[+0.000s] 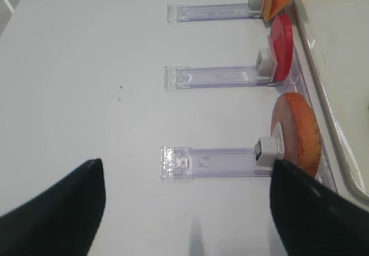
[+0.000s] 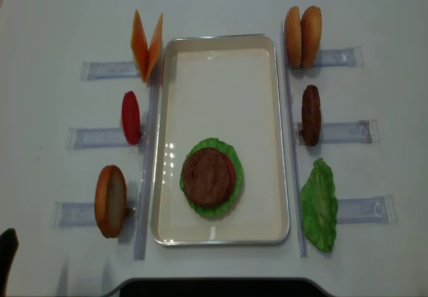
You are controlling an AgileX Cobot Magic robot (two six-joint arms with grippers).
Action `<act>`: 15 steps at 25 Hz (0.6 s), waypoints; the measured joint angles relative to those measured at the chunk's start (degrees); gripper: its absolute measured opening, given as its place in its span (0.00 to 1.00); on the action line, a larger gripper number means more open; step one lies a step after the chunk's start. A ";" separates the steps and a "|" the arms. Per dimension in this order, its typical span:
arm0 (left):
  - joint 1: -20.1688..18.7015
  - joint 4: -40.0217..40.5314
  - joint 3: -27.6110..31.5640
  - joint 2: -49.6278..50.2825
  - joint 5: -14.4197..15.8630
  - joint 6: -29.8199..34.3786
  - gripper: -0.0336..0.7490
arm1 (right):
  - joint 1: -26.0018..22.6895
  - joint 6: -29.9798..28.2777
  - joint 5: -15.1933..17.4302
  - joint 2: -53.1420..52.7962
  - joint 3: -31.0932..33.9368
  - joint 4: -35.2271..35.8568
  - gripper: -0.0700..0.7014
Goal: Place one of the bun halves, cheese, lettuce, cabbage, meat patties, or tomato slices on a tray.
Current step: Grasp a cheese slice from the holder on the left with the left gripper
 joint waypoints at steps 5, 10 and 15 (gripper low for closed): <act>0.00 -0.05 0.02 0.00 0.00 0.08 0.93 | 0.00 0.00 -0.04 0.00 0.00 0.00 0.74; 0.00 -0.09 0.16 0.00 -0.05 0.25 0.93 | 0.00 0.00 -0.04 0.00 0.00 0.00 0.74; 0.00 -0.85 -3.57 6.44 1.87 0.25 0.93 | 0.00 0.00 -0.04 0.00 0.00 0.00 0.74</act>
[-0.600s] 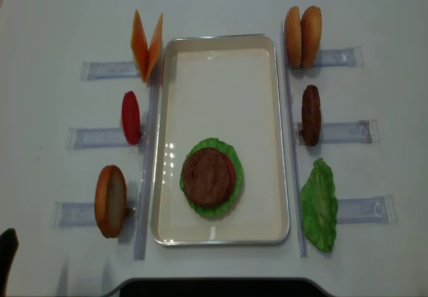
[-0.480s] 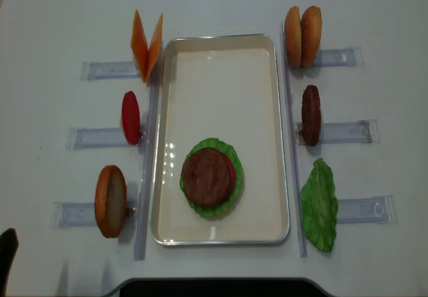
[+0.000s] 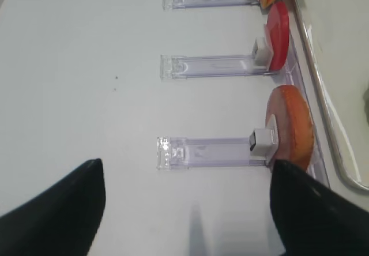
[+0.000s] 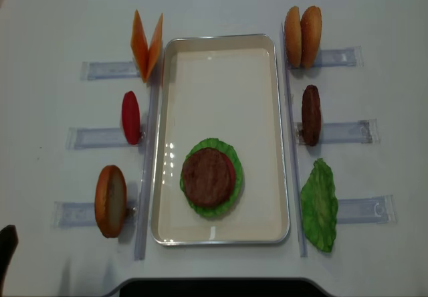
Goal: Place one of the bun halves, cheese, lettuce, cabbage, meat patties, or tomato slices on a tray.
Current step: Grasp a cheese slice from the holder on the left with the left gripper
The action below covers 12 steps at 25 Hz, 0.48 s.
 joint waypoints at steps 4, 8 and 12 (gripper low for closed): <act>0.00 -0.25 -7.71 12.49 3.49 -0.39 0.93 | 0.00 0.00 0.00 0.00 0.00 0.00 0.74; 0.00 -0.84 -15.60 26.95 5.11 -0.83 0.93 | 0.00 0.00 0.00 0.00 0.00 0.00 0.74; 0.00 -1.37 -23.40 40.75 5.50 -0.83 0.93 | 0.00 0.00 0.00 0.00 0.00 0.00 0.74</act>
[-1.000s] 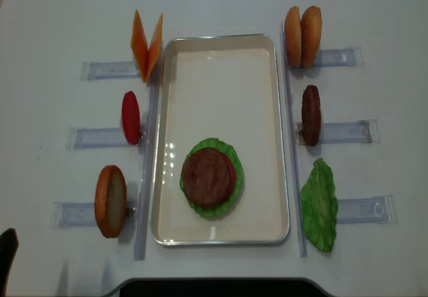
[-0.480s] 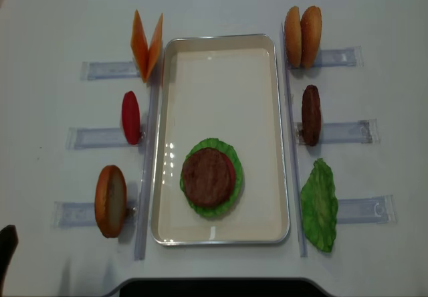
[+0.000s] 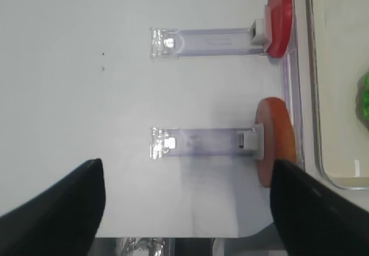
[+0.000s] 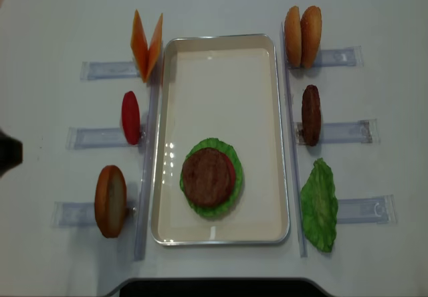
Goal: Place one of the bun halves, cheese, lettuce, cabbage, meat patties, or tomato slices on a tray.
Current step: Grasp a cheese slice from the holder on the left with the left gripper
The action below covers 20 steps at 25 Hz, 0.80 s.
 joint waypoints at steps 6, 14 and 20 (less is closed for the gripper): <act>0.00 -0.53 -11.42 19.11 -0.23 0.00 0.93 | 0.00 0.00 0.00 0.00 0.00 0.00 0.74; 0.00 -2.25 -28.29 38.84 -0.35 -2.61 0.93 | 0.00 0.00 0.00 0.00 0.00 0.00 0.74; 0.00 -2.25 -37.65 48.32 -0.47 -4.26 0.93 | 0.00 0.00 0.00 0.00 0.00 0.00 0.74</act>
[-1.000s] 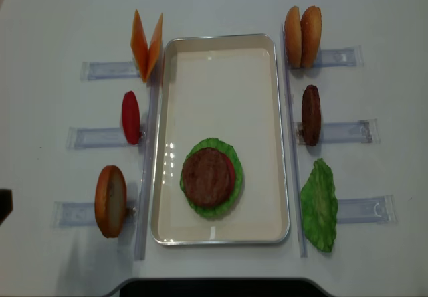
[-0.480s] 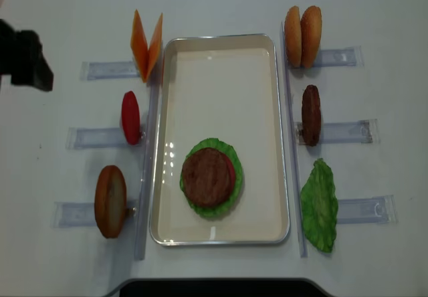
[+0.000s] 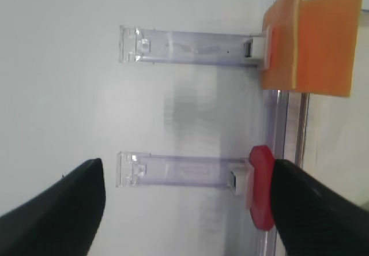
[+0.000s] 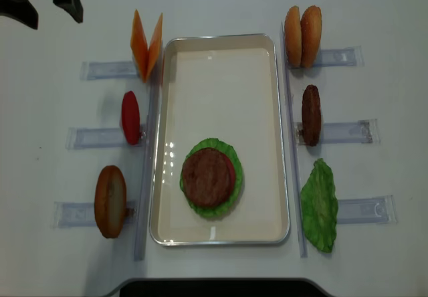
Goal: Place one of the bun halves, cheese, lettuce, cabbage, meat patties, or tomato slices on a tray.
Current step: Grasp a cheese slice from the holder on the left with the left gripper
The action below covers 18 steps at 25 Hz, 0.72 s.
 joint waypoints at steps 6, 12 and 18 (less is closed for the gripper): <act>0.00 0.00 -5.99 5.65 0.00 -0.12 0.93 | 0.00 0.00 0.00 0.00 0.00 0.00 0.74; 0.00 0.00 -12.34 11.94 0.05 -0.18 0.93 | 0.00 0.00 0.00 0.00 0.00 0.00 0.74; 0.00 0.37 -19.75 18.56 0.26 -0.18 0.93 | 0.00 0.00 0.00 0.00 0.00 0.00 0.74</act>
